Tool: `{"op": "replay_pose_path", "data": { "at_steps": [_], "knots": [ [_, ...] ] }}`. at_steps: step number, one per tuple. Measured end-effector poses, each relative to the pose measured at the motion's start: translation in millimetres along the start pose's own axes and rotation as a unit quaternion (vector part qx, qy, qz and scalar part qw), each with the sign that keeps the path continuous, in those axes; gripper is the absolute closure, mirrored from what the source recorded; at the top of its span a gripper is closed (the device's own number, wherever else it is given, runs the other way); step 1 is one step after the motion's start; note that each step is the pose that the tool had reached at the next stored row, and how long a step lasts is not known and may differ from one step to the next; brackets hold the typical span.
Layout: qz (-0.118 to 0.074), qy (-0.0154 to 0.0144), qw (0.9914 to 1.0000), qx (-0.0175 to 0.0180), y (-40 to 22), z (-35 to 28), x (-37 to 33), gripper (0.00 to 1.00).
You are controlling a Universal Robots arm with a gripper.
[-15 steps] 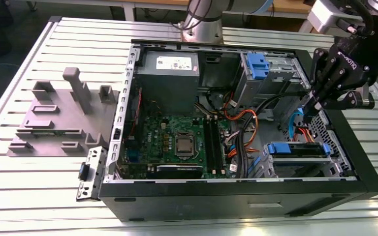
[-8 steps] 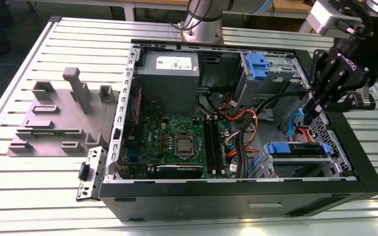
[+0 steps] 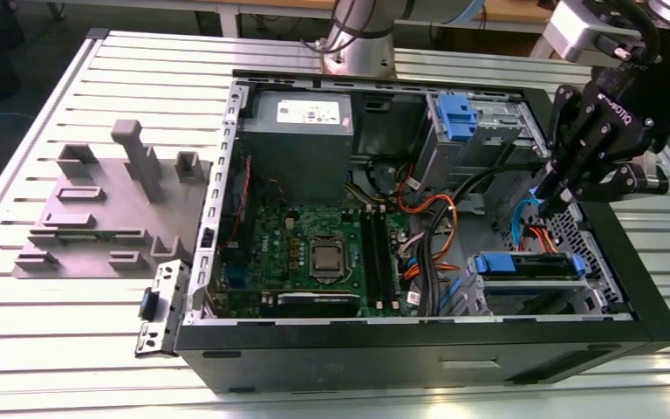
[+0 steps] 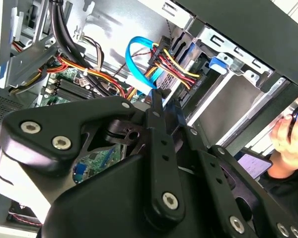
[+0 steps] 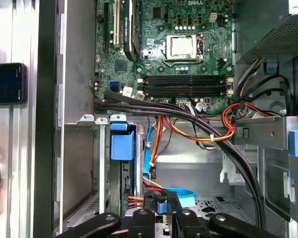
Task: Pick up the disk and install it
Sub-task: 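Insert the second disk wire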
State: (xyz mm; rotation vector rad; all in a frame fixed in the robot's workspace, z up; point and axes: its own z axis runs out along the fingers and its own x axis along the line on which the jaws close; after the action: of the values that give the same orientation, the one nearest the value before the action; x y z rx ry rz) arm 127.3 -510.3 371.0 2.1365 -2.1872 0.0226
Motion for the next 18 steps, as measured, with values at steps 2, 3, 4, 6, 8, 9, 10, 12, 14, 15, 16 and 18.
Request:
{"op": "replay_pose_path", "data": {
  "at_steps": [2, 3, 4, 6, 8, 9, 10, 12, 14, 15, 16, 18],
  "knots": [
    [0.0, 0.0017, 1.0, 0.0001, -0.1, 1.7, -0.1, 0.75],
    [0.0, 0.003, 1.0, 0.0001, -0.1, 2.6, -0.2, 0.75],
    [0.0, 0.0041, 0.99999, 0.0002, -0.2, 3.4, -0.3, 0.75],
    [0.0, 0.0077, 0.99997, 0.0003, -0.2, 4.5, -0.3, 0.75],
    [0.001, 0.011, 0.99994, 0.0005, -0.3, 5.2, -0.3, 0.75],
    [0.001, 0.0119, 0.99993, 0.0008, -0.3, 5.6, -0.4, 0.76],
    [0.001, 0.0124, 0.99992, 0.0012, -0.3, 5.9, -0.3, 0.76],
    [0.001, 0.0127, 0.99992, 0.0024, -0.3, 6.8, 0.3, 0.83],
    [0.001, 0.0125, 0.99991, 0.0045, -0.4, 8.1, 1.4, 0.84],
    [0.001, 0.0125, 0.99991, 0.0055, -0.5, 8.8, 1.8, 0.84],
    [0.001, 0.0125, 0.9999, 0.0062, -0.5, 9.1, 1.8, 0.84],
    [0.001, 0.0126, 0.99989, 0.0083, -0.5, 9.6, 1.8, 0.84]
  ]
}}
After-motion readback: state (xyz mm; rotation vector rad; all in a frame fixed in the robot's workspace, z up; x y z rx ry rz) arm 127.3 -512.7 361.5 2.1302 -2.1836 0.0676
